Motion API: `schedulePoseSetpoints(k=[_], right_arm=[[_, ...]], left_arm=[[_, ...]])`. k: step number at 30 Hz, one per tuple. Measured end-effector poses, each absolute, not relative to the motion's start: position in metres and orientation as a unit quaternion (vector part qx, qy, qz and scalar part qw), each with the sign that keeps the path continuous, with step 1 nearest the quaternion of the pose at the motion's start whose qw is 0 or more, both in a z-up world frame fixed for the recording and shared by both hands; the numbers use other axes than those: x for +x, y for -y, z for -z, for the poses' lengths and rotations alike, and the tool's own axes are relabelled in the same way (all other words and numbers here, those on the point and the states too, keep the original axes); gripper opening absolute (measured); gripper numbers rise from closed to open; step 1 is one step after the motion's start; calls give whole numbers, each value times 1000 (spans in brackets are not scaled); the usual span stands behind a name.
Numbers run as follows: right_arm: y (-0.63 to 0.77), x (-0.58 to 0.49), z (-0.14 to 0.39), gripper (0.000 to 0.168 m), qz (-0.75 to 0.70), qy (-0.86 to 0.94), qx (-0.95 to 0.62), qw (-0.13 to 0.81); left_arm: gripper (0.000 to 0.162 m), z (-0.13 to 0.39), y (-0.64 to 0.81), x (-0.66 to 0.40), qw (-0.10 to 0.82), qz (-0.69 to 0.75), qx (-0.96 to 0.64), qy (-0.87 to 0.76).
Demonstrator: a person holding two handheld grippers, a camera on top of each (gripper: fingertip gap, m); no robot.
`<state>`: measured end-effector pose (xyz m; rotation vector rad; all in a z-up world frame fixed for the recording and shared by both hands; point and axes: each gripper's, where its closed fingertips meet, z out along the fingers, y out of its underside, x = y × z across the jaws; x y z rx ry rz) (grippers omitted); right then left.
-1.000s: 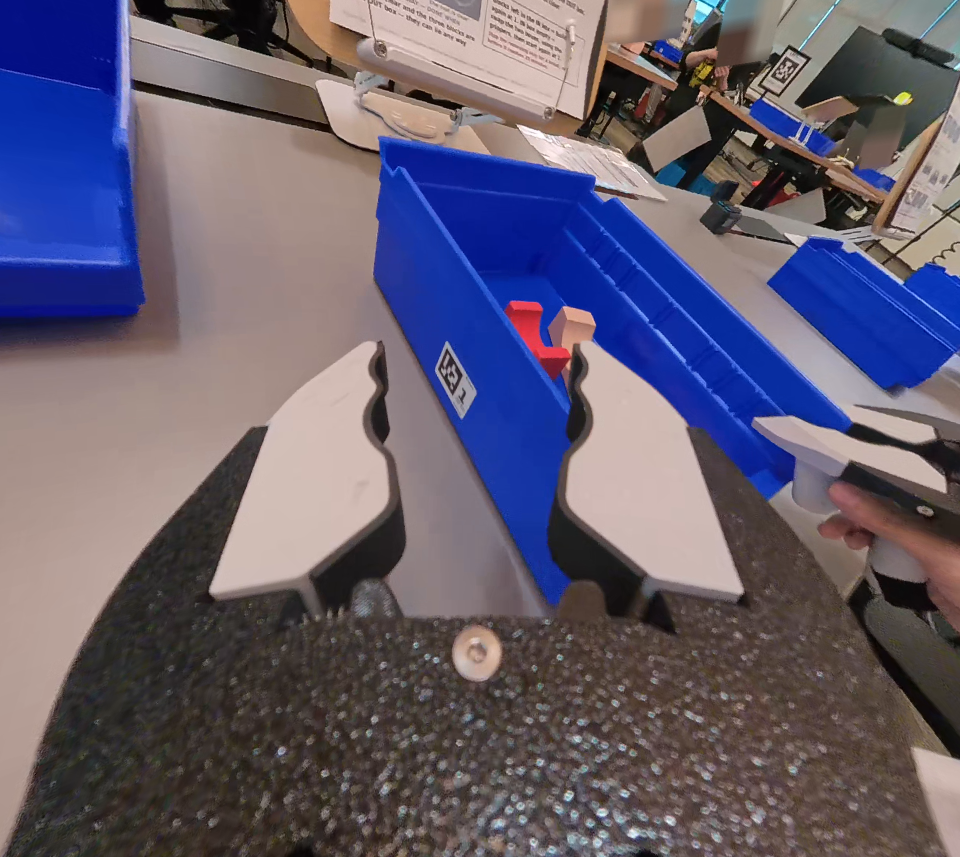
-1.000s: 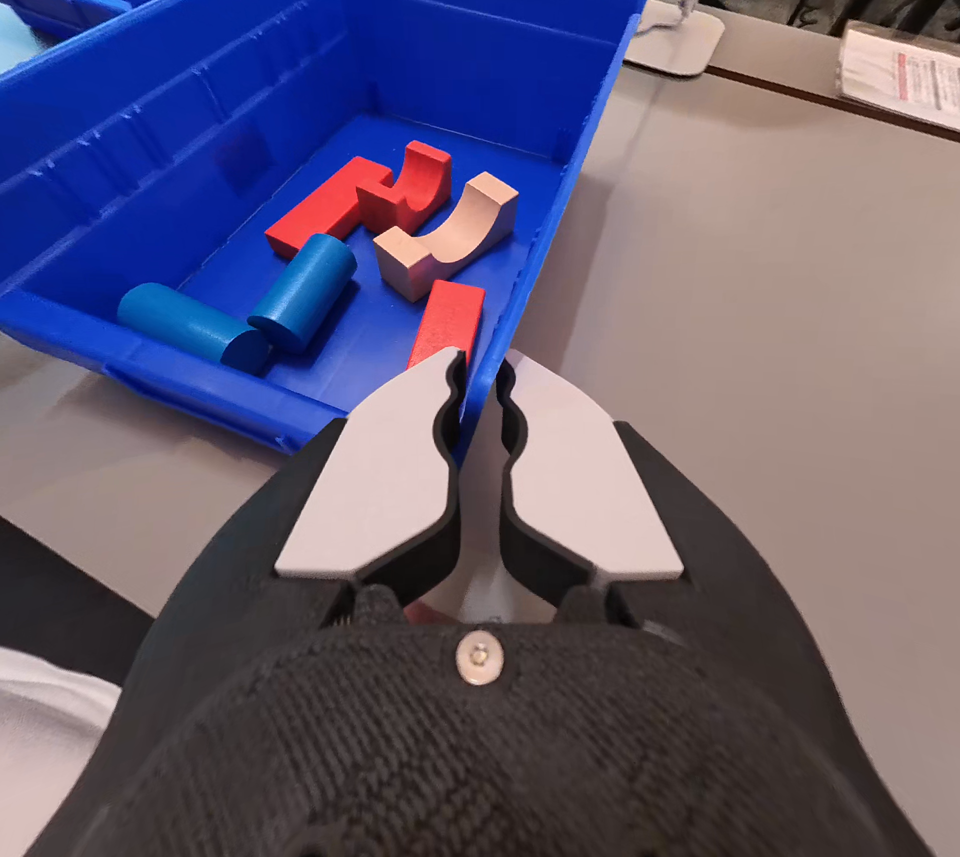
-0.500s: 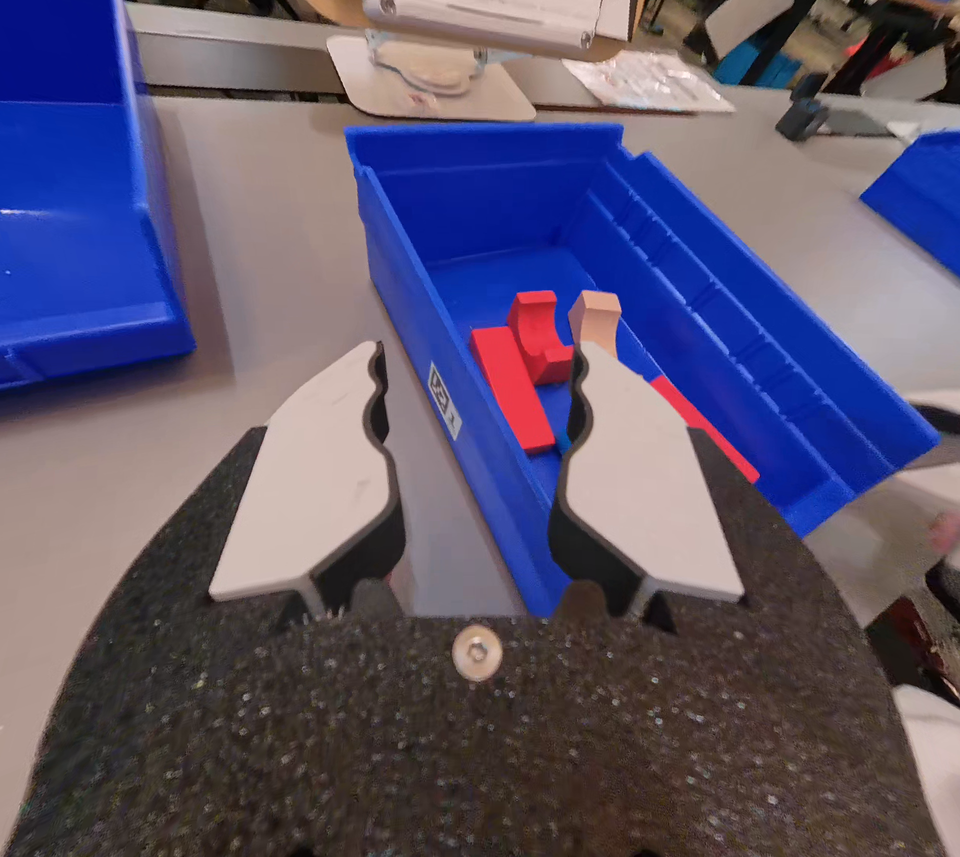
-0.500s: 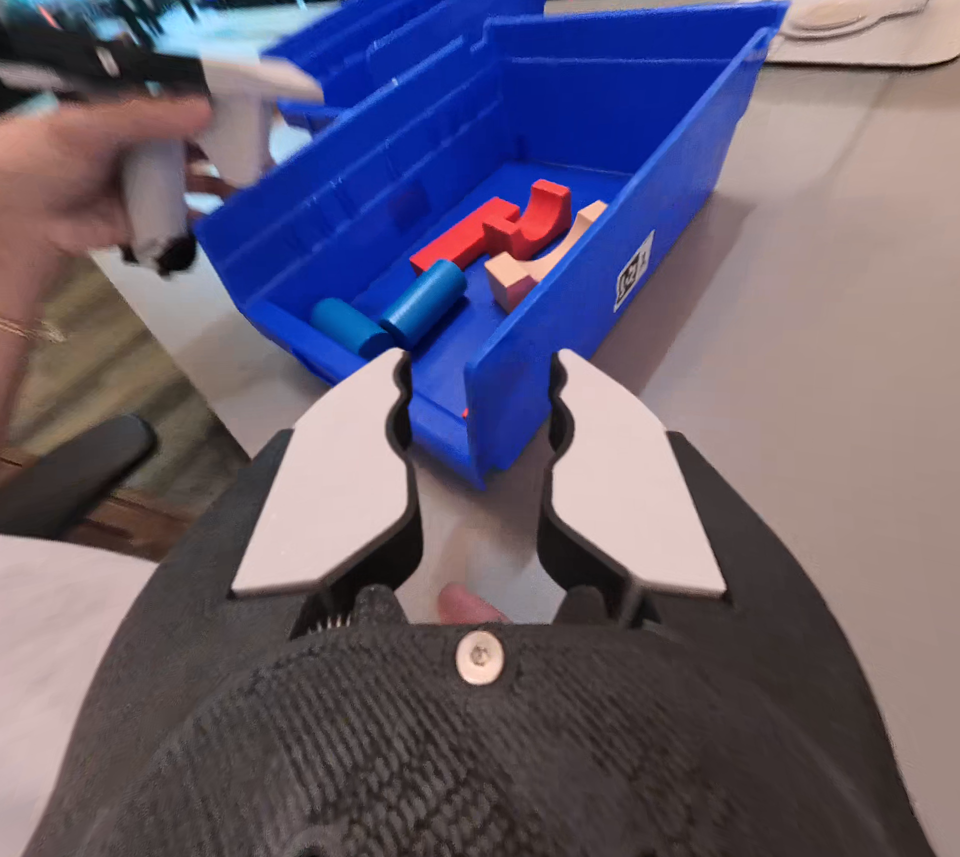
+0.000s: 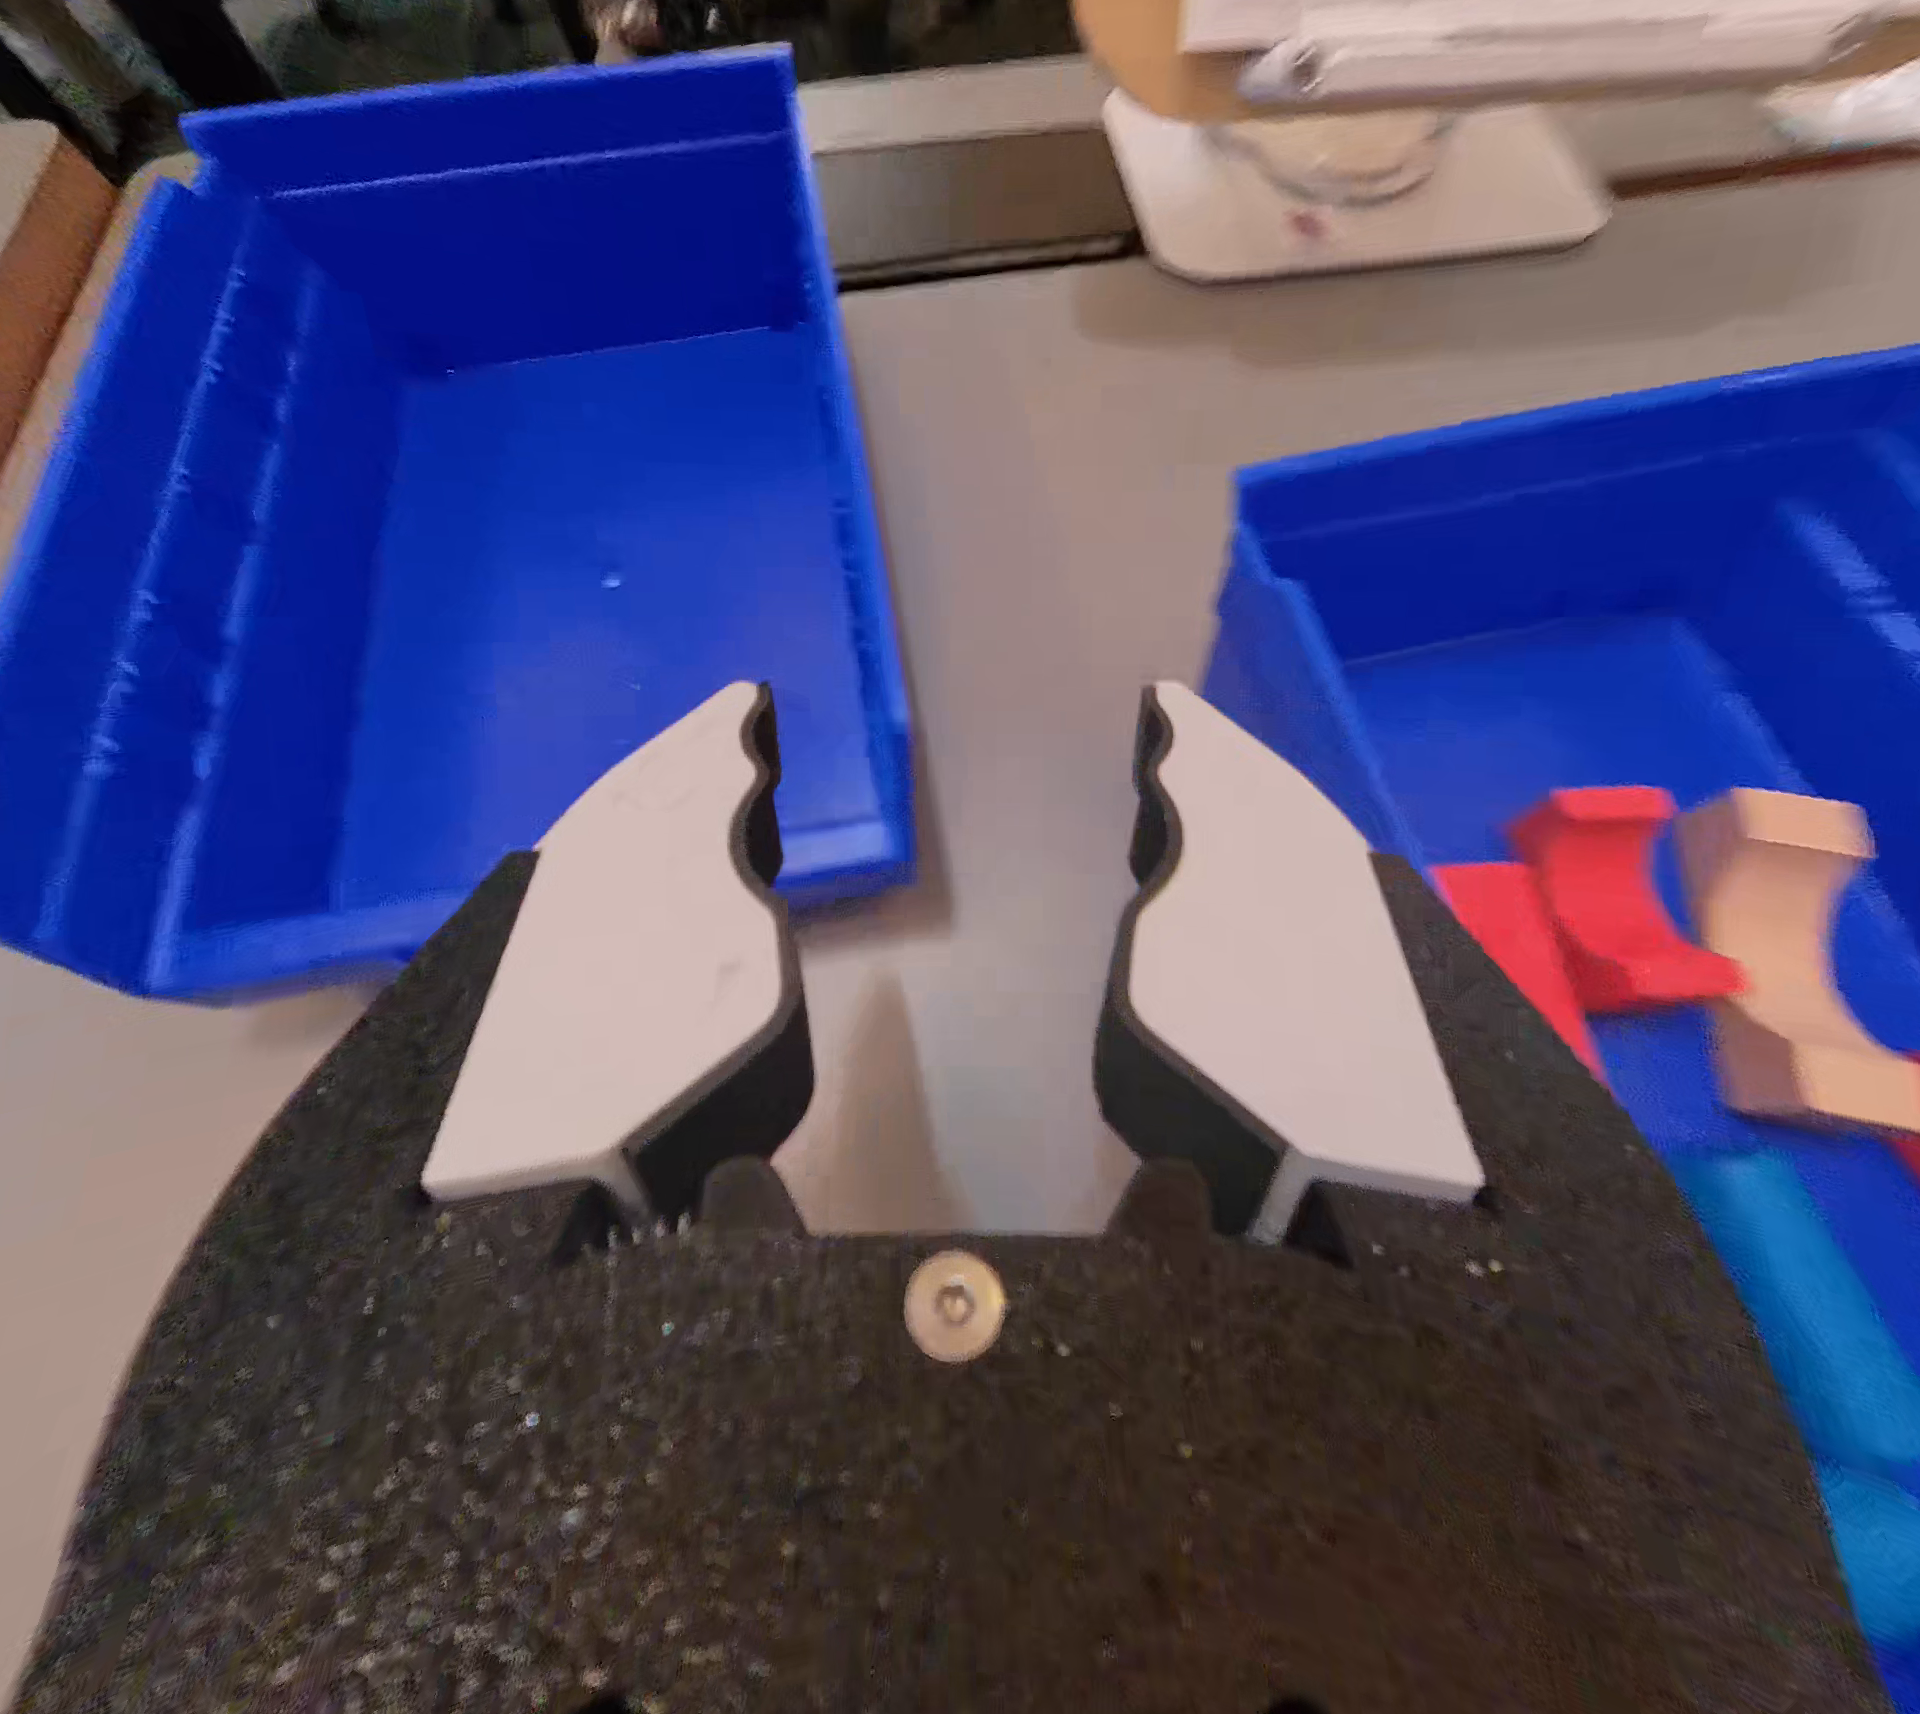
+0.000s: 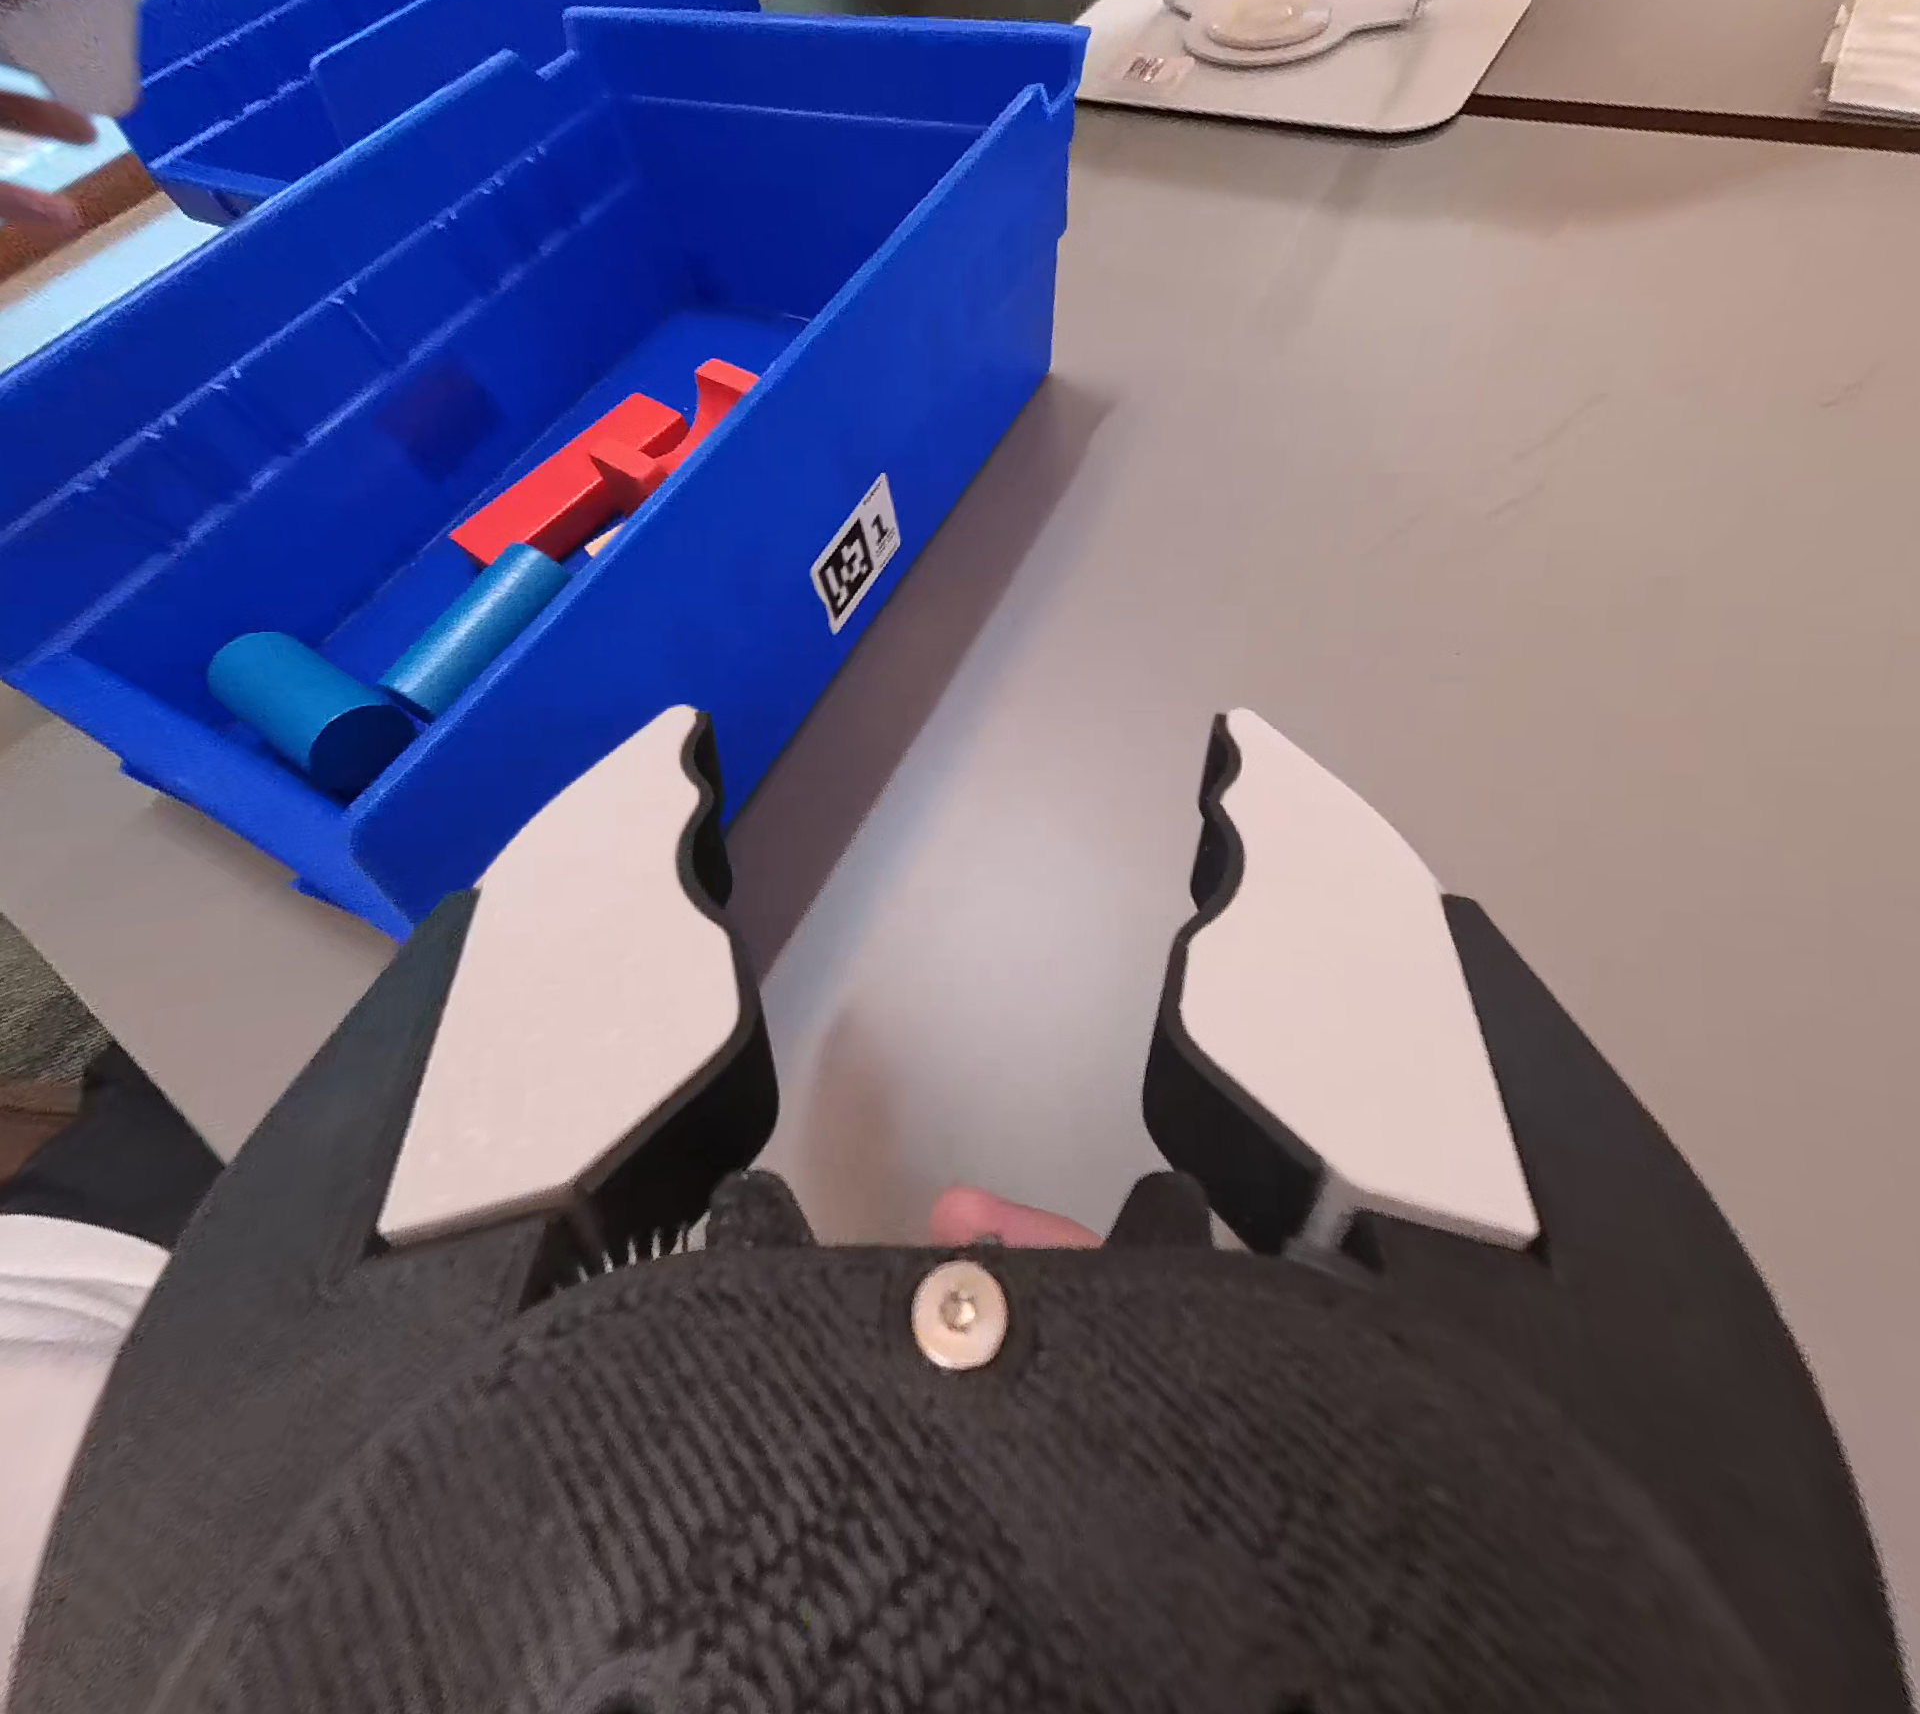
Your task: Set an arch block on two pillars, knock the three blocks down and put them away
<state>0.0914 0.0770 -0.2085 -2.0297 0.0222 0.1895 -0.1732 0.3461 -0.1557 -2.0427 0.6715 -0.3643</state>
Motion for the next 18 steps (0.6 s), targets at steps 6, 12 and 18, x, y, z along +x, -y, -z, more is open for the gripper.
schedulePoseSetpoints(k=[6,12,18], right_arm=[[-70,100,213,87,-69,-6,-849,523],[-52,118,229,83,-51,-17,-863,502],[-50,122,232,82,-52,-11,-868,494]], left_arm=[[14,211,-416,-164,331,33,-877,-346],[5,218,-463,-131,310,24,-885,-347],[7,219,-482,-75,290,61,-914,-276]])
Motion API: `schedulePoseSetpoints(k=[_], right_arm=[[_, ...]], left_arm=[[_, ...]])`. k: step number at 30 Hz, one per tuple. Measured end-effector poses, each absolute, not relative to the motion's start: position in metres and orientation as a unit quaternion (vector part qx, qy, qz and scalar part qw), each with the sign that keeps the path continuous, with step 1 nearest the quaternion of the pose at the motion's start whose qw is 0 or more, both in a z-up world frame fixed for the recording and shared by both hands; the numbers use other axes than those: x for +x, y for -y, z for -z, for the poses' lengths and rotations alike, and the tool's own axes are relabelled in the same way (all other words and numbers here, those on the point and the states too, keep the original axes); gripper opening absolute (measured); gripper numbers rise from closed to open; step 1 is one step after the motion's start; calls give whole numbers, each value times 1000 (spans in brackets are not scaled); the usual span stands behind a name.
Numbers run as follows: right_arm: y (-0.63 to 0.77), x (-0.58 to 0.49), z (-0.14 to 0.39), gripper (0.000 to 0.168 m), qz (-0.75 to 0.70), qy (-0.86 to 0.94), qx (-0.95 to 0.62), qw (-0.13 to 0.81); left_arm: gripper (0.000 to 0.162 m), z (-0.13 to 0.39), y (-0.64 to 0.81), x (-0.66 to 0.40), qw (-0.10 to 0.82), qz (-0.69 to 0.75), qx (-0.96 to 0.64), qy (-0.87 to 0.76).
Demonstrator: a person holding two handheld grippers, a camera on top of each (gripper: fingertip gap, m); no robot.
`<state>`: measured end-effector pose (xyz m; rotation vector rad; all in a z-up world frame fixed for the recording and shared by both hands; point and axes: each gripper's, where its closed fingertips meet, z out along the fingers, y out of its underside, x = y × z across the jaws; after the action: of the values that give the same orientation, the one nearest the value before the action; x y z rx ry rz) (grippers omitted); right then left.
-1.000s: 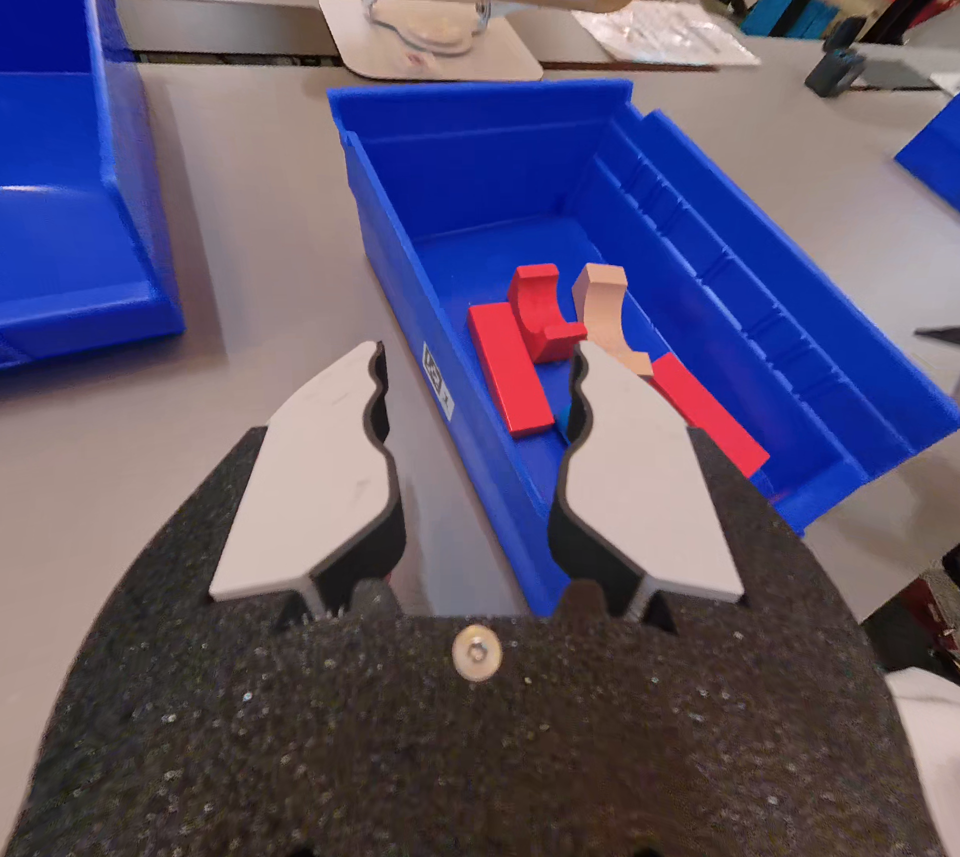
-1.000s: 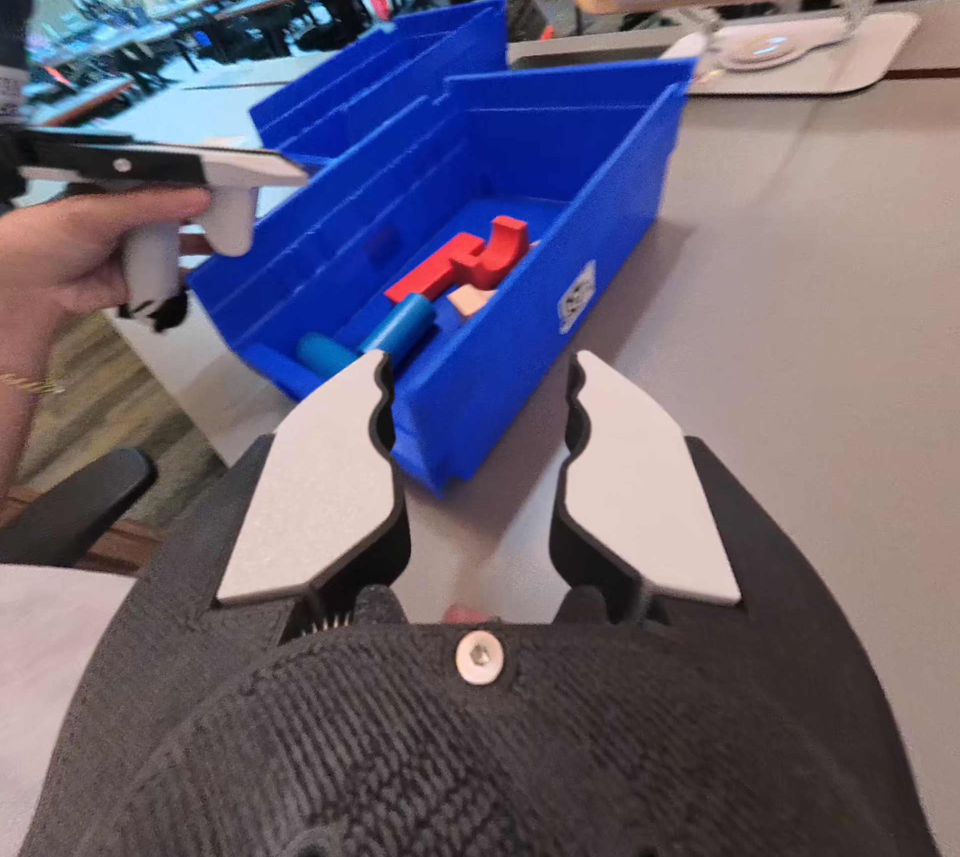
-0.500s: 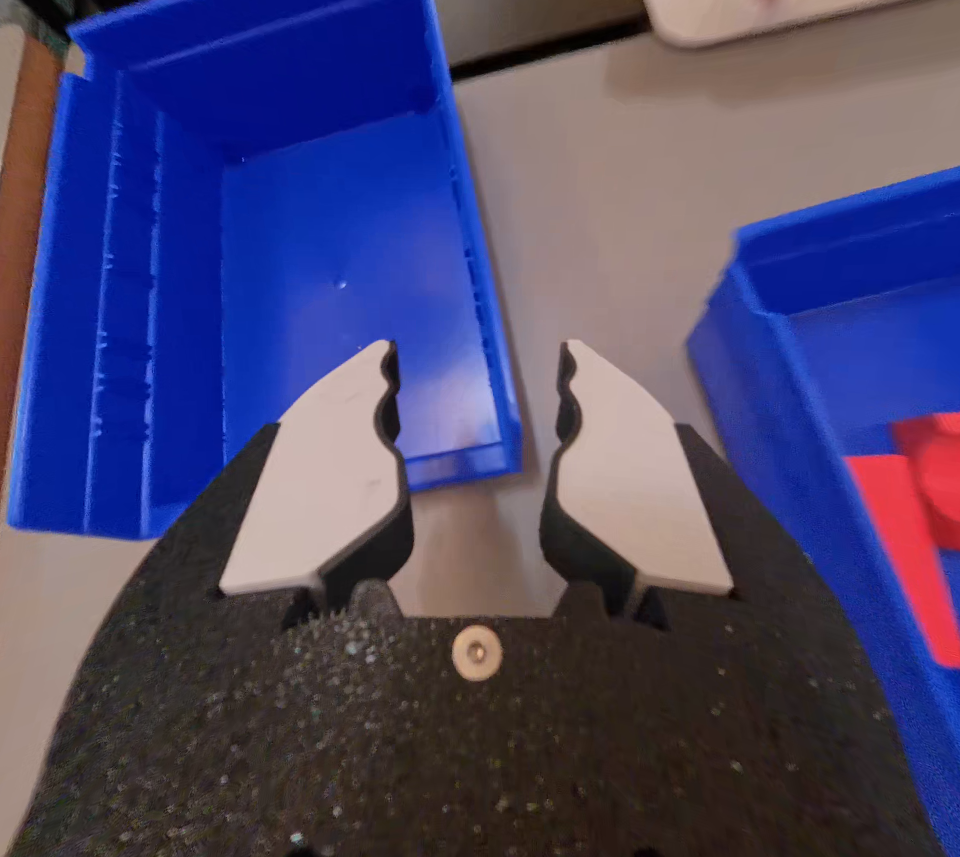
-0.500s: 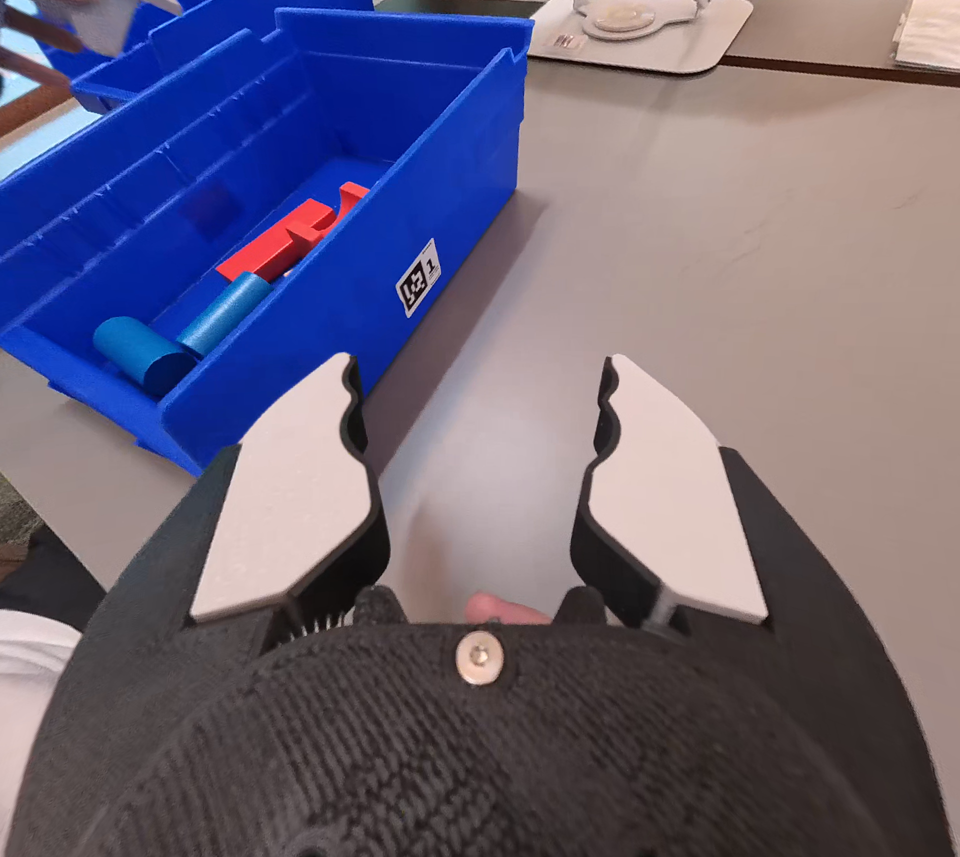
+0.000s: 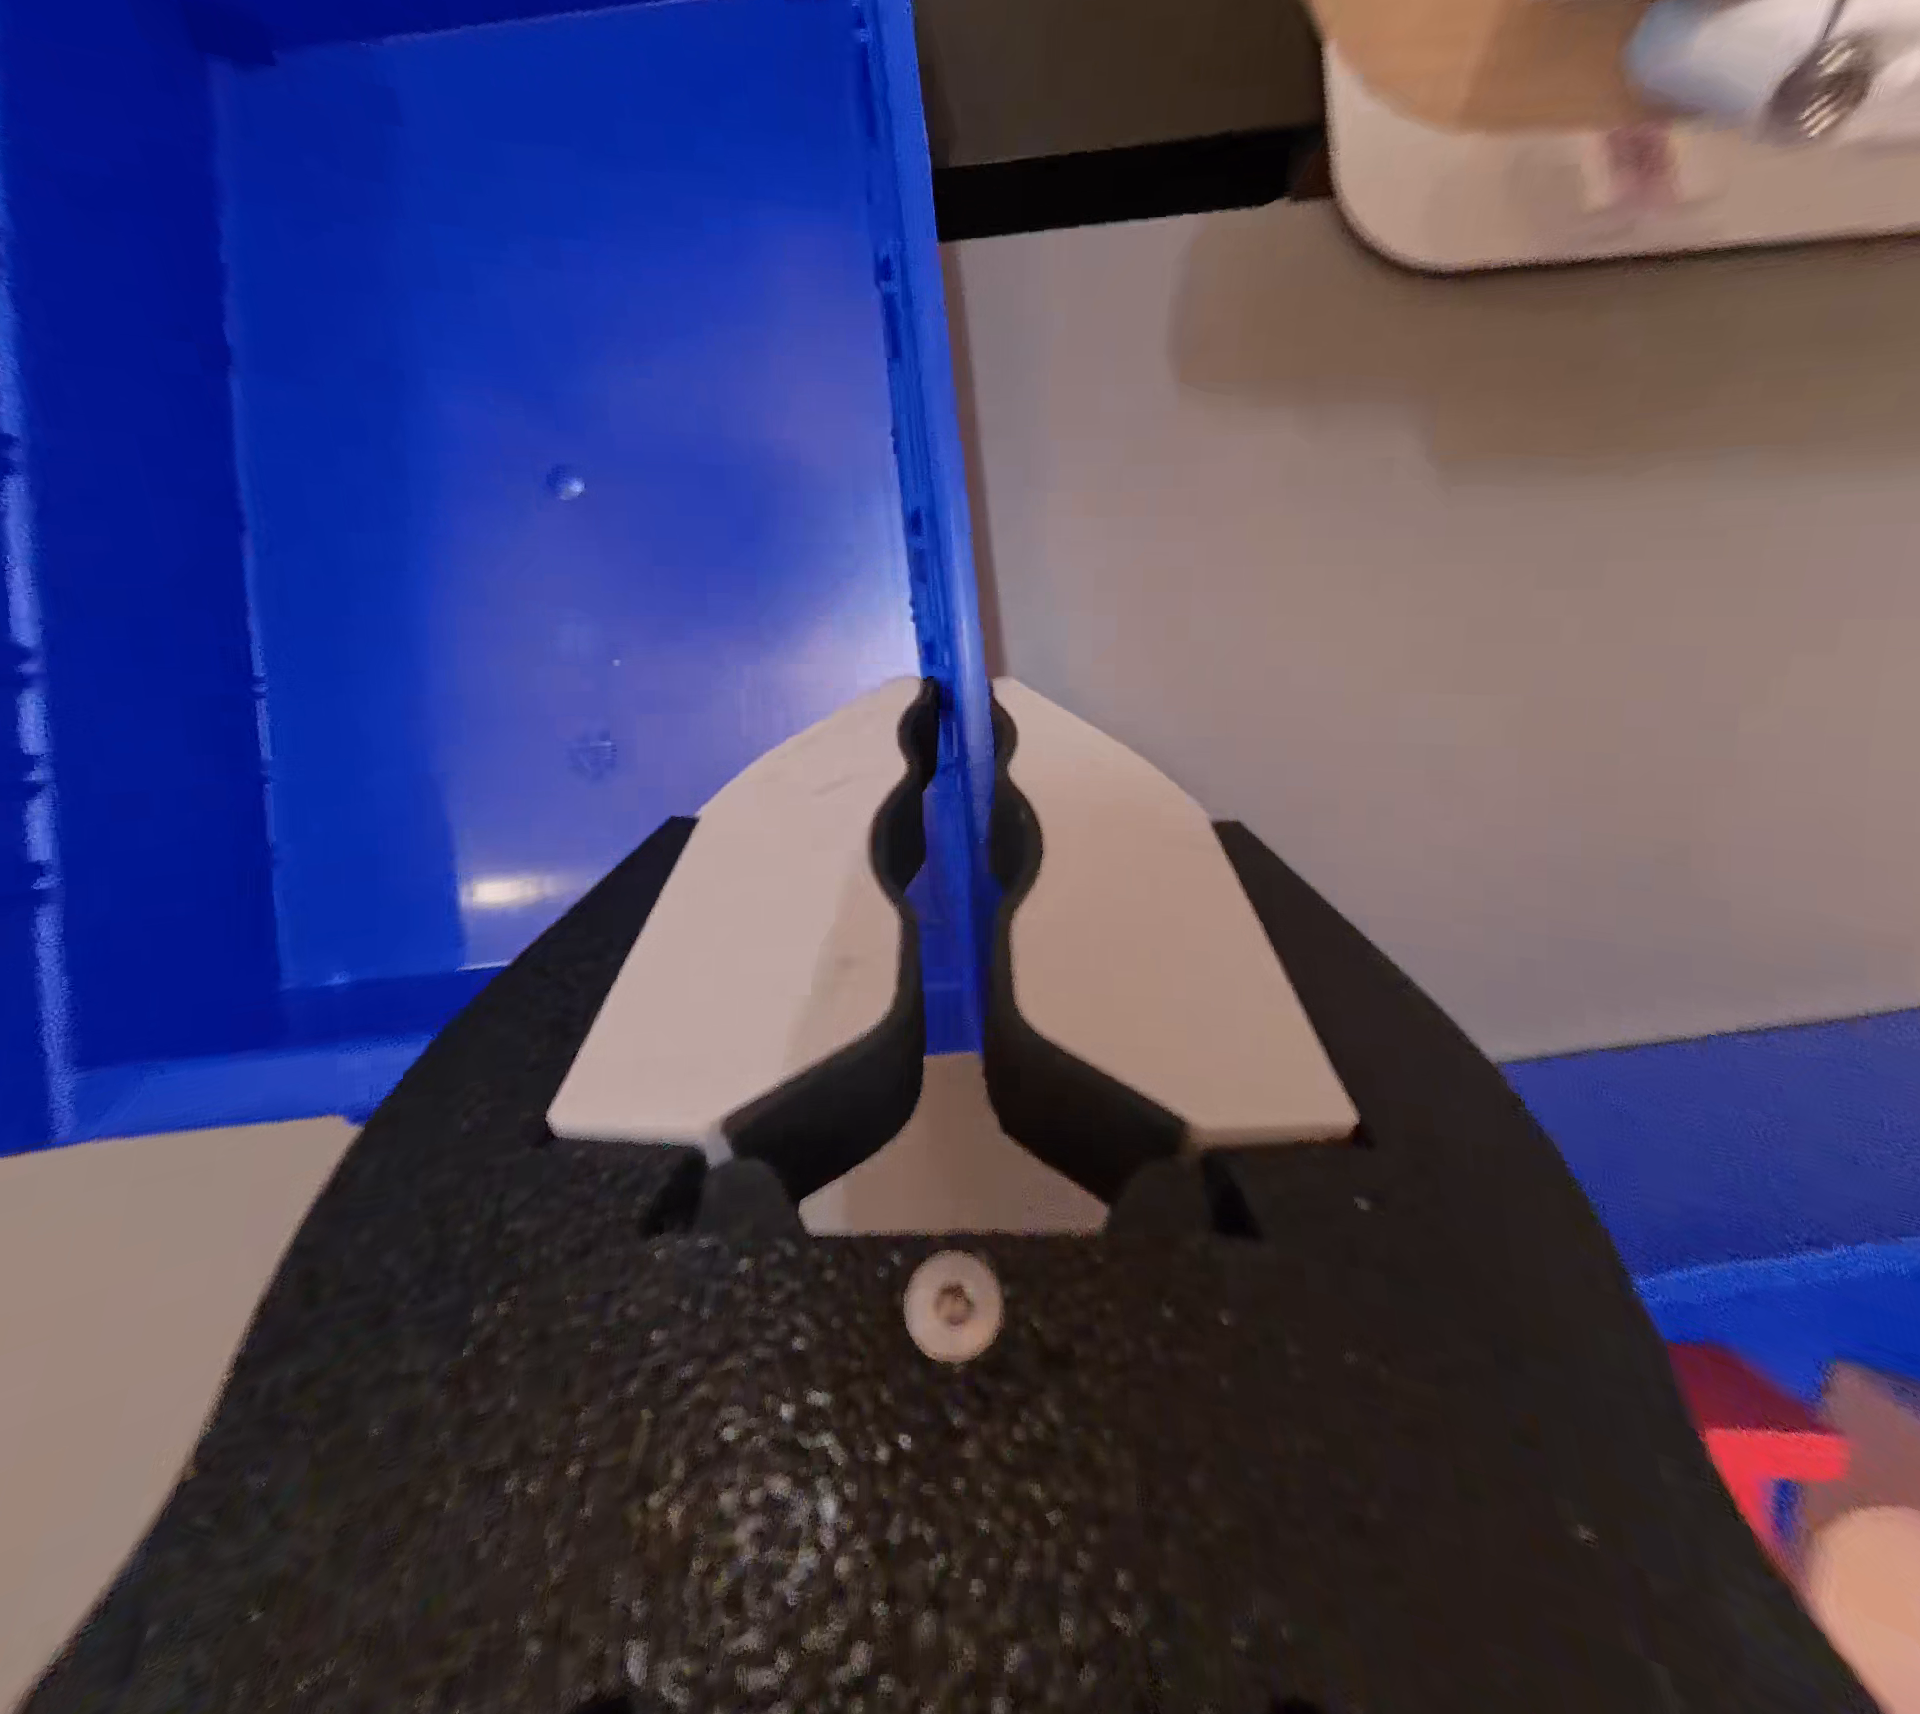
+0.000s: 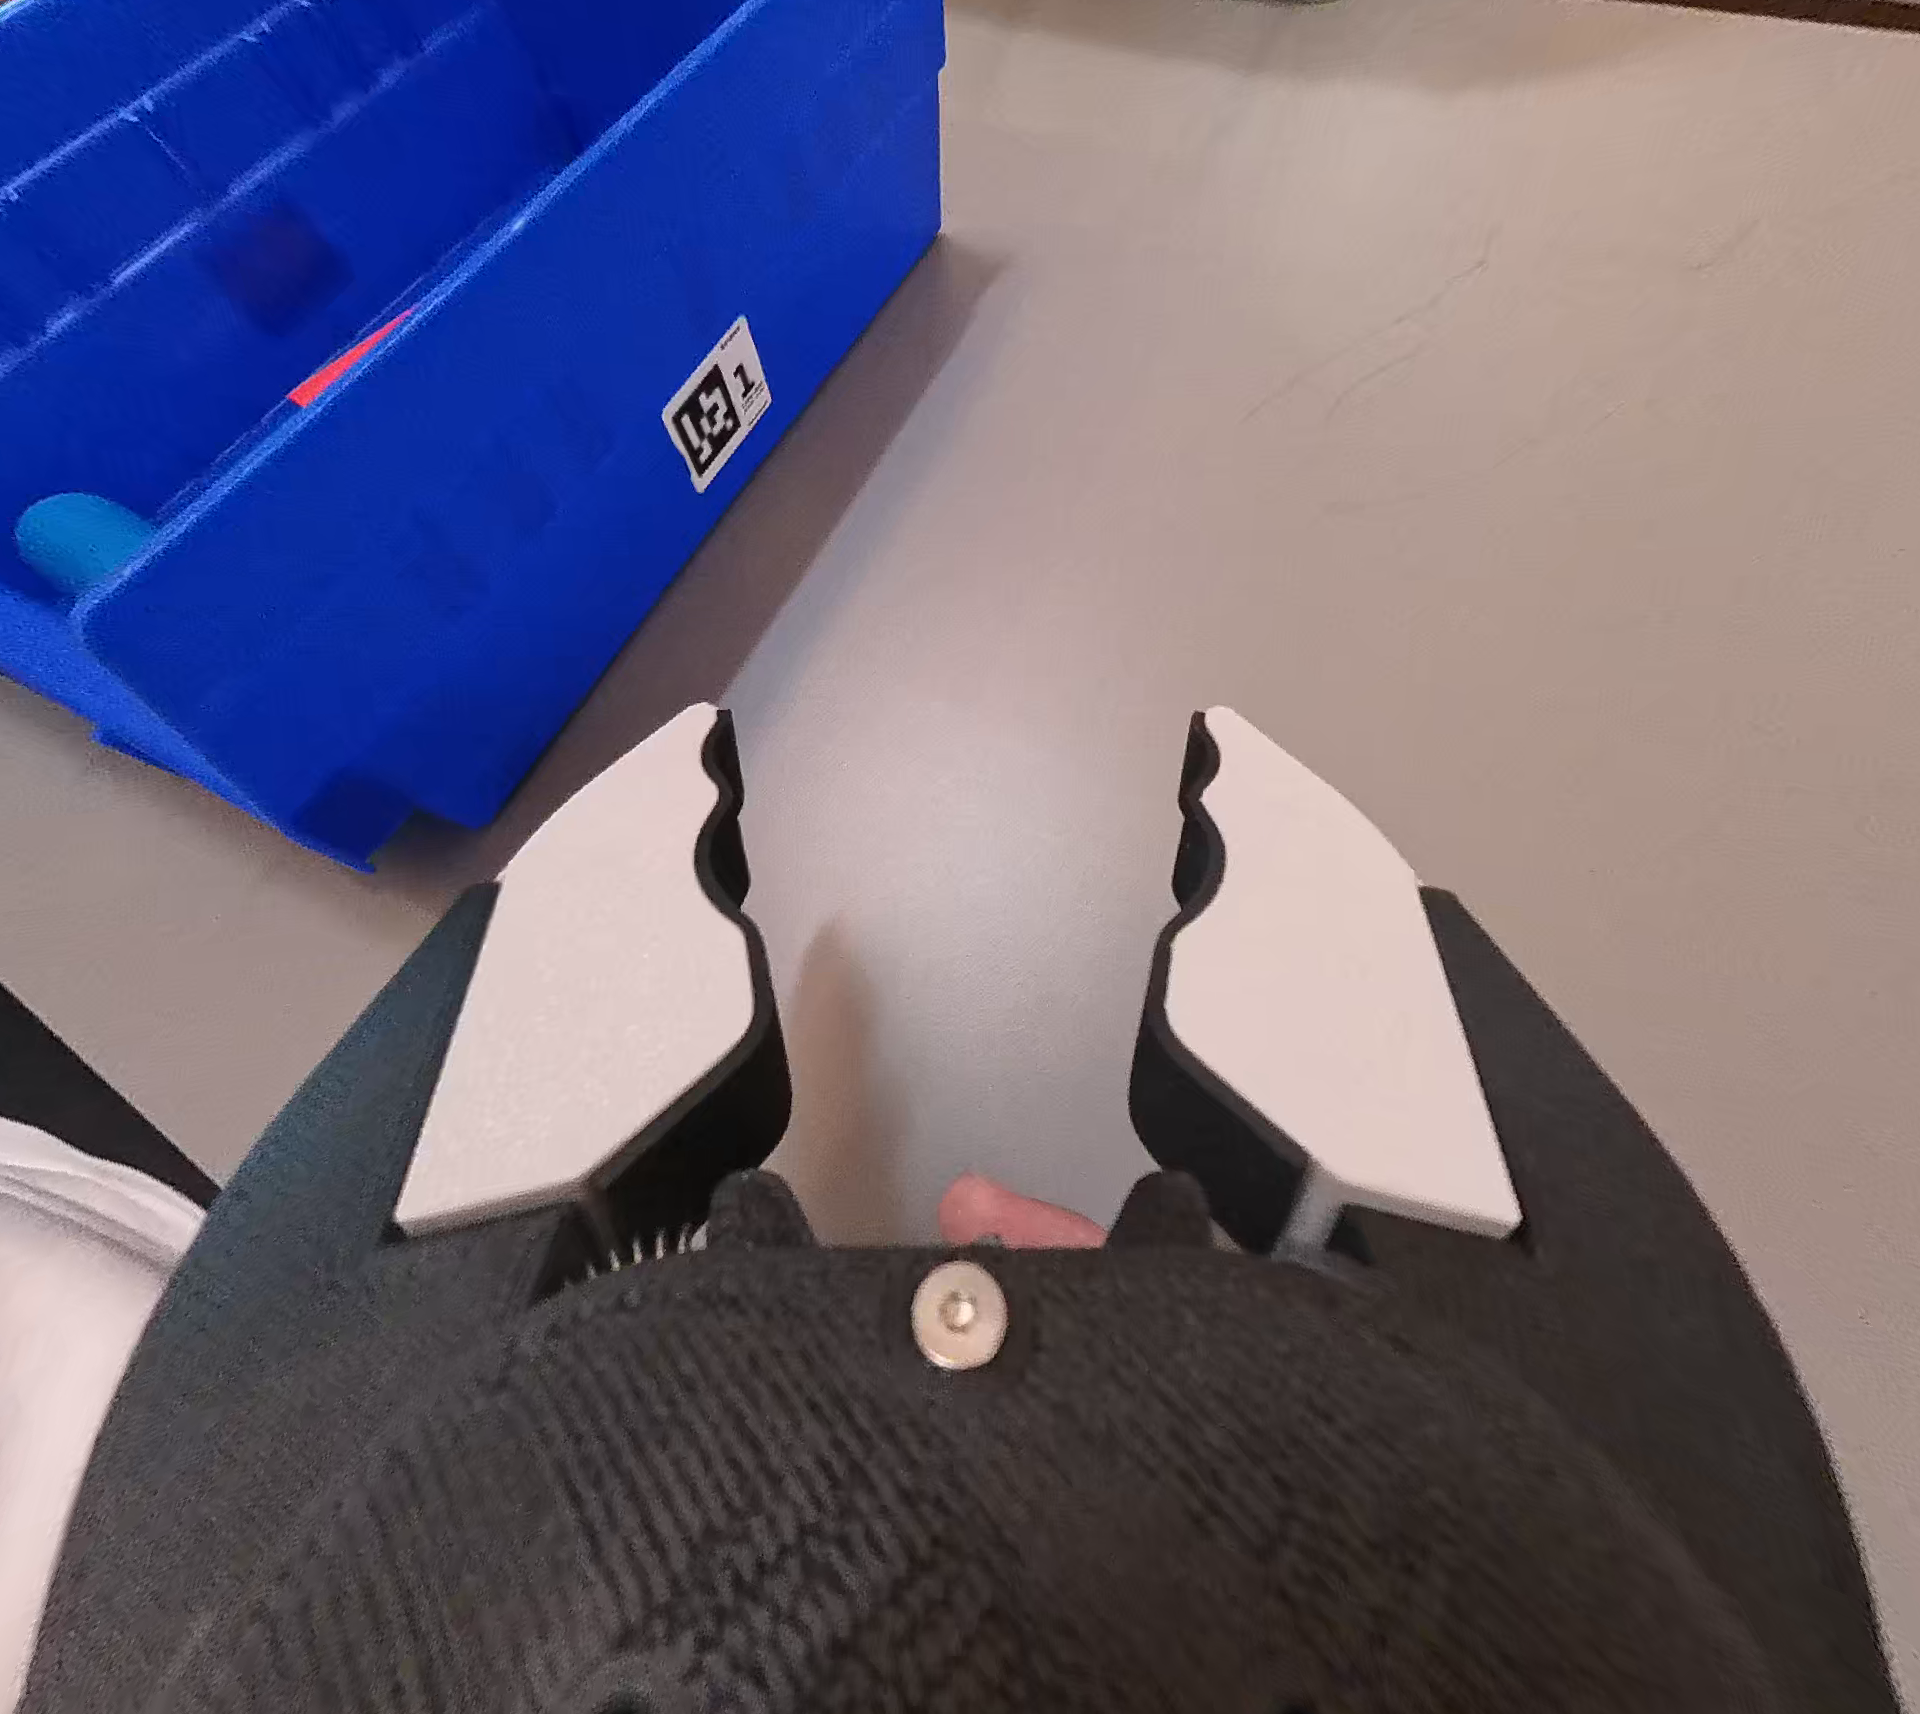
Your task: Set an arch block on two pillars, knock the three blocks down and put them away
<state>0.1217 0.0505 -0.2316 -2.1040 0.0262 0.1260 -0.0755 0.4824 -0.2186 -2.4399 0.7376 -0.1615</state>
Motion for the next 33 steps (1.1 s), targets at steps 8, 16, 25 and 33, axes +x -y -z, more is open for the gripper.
schedulePoseSetpoints(k=[8,16,25,33], right_arm=[[-47,123,240,81,-51,-2,-872,486],[-54,137,234,81,-43,-9,-866,498],[-138,146,173,86,-63,-21,-829,556],[-245,108,119,84,-83,20,-810,580]], left_arm=[[16,214,-465,-39,312,141,-899,-274],[53,153,-328,-74,372,266,-830,-320],[26,237,-233,-118,281,146,-860,-401],[4,240,-222,-183,320,118,-883,-324]])
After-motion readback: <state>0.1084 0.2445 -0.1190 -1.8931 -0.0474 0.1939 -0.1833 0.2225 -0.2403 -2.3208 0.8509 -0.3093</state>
